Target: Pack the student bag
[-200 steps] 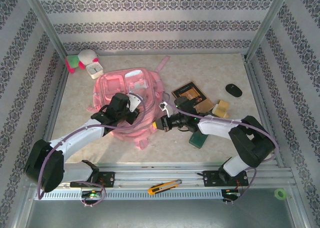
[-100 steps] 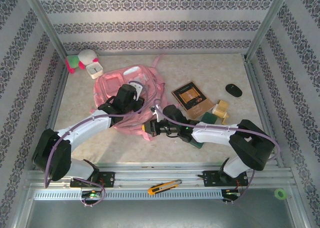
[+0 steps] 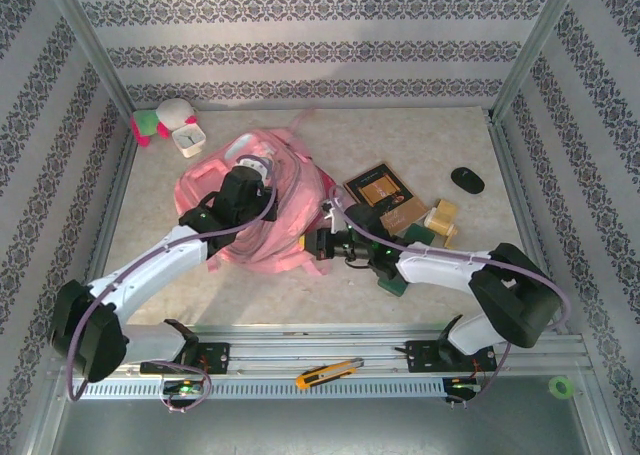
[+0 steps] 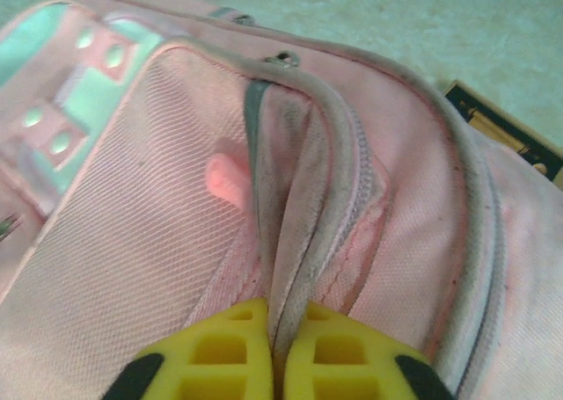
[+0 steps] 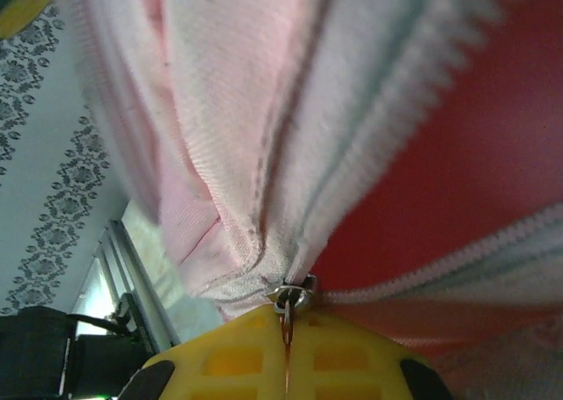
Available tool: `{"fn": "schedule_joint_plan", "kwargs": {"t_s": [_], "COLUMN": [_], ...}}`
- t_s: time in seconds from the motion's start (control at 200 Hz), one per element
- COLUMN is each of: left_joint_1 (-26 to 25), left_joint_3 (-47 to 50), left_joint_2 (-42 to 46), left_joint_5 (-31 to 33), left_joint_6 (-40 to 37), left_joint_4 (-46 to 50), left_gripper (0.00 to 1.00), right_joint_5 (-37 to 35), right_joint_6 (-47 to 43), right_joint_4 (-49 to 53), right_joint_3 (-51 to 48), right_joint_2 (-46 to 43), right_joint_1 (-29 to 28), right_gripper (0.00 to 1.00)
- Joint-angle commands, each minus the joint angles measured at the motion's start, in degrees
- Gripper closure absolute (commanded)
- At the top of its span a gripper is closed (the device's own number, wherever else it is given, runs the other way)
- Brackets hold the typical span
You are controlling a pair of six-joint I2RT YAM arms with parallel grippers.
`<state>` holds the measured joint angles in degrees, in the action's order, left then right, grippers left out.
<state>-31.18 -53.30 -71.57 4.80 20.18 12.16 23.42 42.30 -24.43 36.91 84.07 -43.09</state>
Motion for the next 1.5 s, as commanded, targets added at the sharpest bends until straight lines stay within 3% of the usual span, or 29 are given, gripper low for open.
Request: {"fn": "schedule_joint_plan", "kwargs": {"t_s": [0.0, 0.11, 0.245, 0.345, 0.395, 0.49, 0.66, 0.984, 1.054, 1.129, 1.214, 1.394, 1.499], "left_joint_1": [-0.65, 0.21, 3.18, 3.54, 3.49, 3.4, 3.39, 3.41, 3.39, 3.39, 3.31, 2.84, 2.85], "left_joint_3": [0.59, -1.75, -1.67, -0.66, -0.08, 1.15, 2.64, 3.47, 2.99, 1.51, -1.43, -4.42, -5.73], "left_joint_2": [1.78, -0.3, 1.14, 2.52, 2.63, 1.71, -1.54, -9.7, -11.29, -11.36, -8.37, -1.75, -1.88], "left_joint_5": [-0.36, -3.36, -11.13, -19.71, -19.75, -13.36, -7.82, -10.18, -7.99, -5.44, -7.41, -2.79, -1.67], "left_joint_6": [5.36, -1.7, -14.05, -27.32, -30.4, -32.26, -33.78, -29.9, -29.06, -27.11, -21.8, -2.96, 2.4], "left_joint_4": [2.15, 4.74, 5.87, 9.42, 11.64, 13.1, 10.65, 3.51, 2.92, 3.05, 3.37, -1.42, -2.28], "left_gripper": [0.68, 0.44, 0.33, 0.25, 0.18, 0.15, 0.13, 0.12, 0.22, 0.59, 1.0, 1.0, 1.0], "right_joint_5": [4.97, 9.68, 13.71, 15.36, 16.1, 16.66, 16.32, 15.74, 15.69, 15.35, 14.71, 12.55, 11.75], "right_joint_6": [-5.64, -8.97, -11.54, -12.83, -13.07, -12.95, -12.92, -13.04, -13.28, -13.55, -13.91, -13.14, -12.54], "right_joint_4": [4.51, 7.81, 9.45, 9.92, 10.01, 9.89, 9.75, 9.8, 9.85, 10.29, 10.88, 10.59, 10.56], "right_joint_3": [2.06, 4.57, 6.71, 7.68, 8.07, 8.45, 8.45, 8.01, 8.01, 7.92, 7.74, 7.81, 8.96], "right_joint_2": [-0.94, 0.74, 2.41, 3.39, 3.86, 4.39, 4.24, 3.17, 2.81, 2.45, 1.96, 1.7, 1.79], "right_joint_1": [3.91, 7.77, 10.79, 11.27, 11.28, 11.12, 10.77, 10.57, 10.58, 10.58, 10.66, 10.19, 8.65], "right_gripper": [1.0, 1.0, 1.0, 1.0, 1.0, 1.0, 1.0, 1.0, 1.0, 1.0, 1.0, 1.0, 1.0]}}
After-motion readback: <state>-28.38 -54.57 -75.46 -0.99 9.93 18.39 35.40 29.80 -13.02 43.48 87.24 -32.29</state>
